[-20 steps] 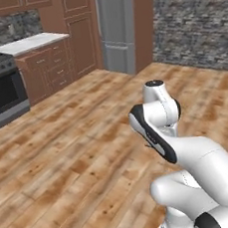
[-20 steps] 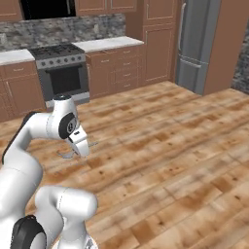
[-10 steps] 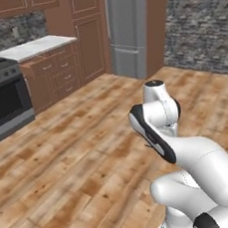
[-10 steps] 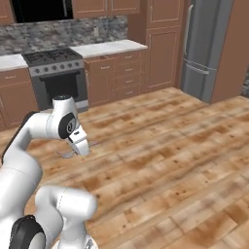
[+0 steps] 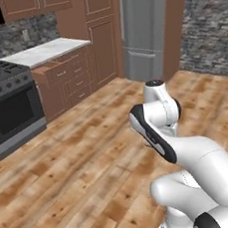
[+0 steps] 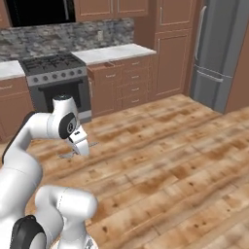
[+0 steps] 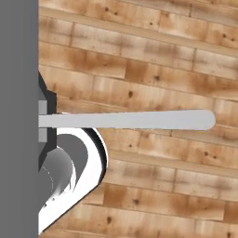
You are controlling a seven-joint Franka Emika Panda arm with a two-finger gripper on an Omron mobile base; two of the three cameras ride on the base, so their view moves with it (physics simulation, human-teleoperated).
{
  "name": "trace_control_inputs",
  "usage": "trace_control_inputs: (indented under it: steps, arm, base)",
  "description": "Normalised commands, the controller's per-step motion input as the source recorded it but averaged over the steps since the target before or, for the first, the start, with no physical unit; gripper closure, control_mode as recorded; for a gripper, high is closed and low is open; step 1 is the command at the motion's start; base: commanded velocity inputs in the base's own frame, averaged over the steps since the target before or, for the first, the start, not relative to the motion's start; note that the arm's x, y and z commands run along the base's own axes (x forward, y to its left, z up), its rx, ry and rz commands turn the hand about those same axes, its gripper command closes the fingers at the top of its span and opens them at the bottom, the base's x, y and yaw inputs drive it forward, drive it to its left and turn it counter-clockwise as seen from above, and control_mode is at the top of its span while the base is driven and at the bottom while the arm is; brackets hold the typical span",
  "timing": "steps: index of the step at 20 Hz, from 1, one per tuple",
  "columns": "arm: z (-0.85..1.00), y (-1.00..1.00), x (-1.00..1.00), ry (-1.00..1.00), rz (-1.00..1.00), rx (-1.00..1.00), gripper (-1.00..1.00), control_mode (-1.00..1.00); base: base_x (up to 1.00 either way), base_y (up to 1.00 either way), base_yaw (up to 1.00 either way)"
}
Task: Pick up the metallic utensils from the counter and place them in the open drawer. Make sure not to pick up any wooden utensils.
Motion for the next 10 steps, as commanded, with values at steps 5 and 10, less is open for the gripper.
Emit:
trace_control_inputs:
  steps: [5, 10]
  arm:
    - [0.0, 0.0, 0.0, 0.0, 0.0, 0.0, 1.0, 1.0]
    - [0.0, 0.0, 0.0, 0.0, 0.0, 0.0, 1.0, 1.0]
  base:
    - [1.0, 0.39, 0.0]
    - [1.0, 0.32, 0.0]
